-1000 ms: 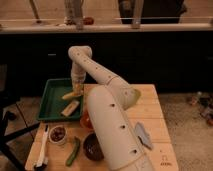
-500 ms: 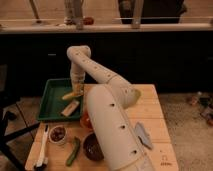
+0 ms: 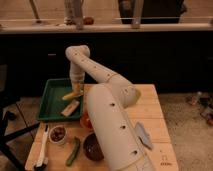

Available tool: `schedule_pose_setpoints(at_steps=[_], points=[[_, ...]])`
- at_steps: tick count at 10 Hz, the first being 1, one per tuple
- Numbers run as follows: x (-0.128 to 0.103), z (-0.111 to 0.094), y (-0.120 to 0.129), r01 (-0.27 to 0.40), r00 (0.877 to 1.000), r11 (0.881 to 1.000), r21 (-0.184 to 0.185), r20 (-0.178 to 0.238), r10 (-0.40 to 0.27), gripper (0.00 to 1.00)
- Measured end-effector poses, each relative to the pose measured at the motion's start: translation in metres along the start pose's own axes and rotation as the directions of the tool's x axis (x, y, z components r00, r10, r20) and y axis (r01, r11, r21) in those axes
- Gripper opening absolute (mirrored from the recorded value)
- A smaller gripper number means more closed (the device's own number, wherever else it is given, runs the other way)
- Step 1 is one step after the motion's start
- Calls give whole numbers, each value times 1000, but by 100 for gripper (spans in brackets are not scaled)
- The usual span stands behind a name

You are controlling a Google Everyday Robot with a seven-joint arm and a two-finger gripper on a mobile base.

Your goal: Place banana in tray

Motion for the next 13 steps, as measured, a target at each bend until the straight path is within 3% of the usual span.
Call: schedule_pose_setpoints(at_steps=[9,13], points=[[-1,-3,5,2,999,1000,-4,-37,-2,0],[-3,-5,8,0,999,1000,-6,-53,0,13]])
